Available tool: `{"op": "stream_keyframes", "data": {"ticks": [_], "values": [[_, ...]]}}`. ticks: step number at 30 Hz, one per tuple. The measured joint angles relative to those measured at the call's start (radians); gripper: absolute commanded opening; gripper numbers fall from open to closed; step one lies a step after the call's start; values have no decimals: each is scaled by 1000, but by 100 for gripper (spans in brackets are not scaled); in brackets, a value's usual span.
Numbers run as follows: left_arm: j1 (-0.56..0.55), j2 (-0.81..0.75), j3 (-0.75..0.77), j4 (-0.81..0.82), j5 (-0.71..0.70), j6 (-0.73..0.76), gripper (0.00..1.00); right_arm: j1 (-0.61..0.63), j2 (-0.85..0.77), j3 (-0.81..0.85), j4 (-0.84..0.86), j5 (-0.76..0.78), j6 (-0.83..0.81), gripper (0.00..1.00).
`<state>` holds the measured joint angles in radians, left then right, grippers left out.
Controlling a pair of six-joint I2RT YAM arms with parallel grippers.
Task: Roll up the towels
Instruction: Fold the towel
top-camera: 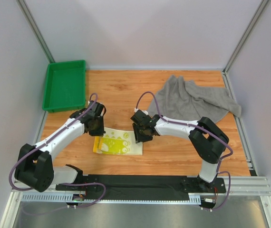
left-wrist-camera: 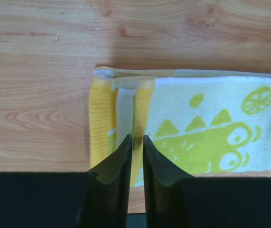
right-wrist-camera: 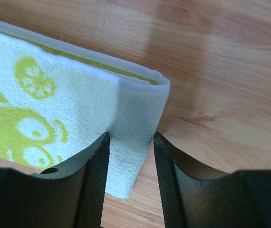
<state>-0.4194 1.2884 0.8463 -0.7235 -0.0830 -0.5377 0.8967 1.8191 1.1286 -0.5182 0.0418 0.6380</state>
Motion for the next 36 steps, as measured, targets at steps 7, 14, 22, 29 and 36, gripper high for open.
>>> {"op": "stream_keyframes", "data": {"ticks": [7, 14, 22, 29, 36], "values": [[0, 33, -29, -24, -43, -26, 49, 2, -8, -1, 8, -13, -16, 57], [-64, -23, -7, -99, -96, -59, 36, 3, -82, -29, -102, 59, -64, 51], [-170, -115, -3, -114, -69, -145, 17, -8, -135, 87, -195, 76, -151, 0], [-174, -91, -97, -89, -46, -206, 20, -98, -54, 126, -112, -187, -176, 0], [-174, 7, -126, -63, -84, -245, 23, -155, 97, 140, -39, -344, -187, 0]]}}
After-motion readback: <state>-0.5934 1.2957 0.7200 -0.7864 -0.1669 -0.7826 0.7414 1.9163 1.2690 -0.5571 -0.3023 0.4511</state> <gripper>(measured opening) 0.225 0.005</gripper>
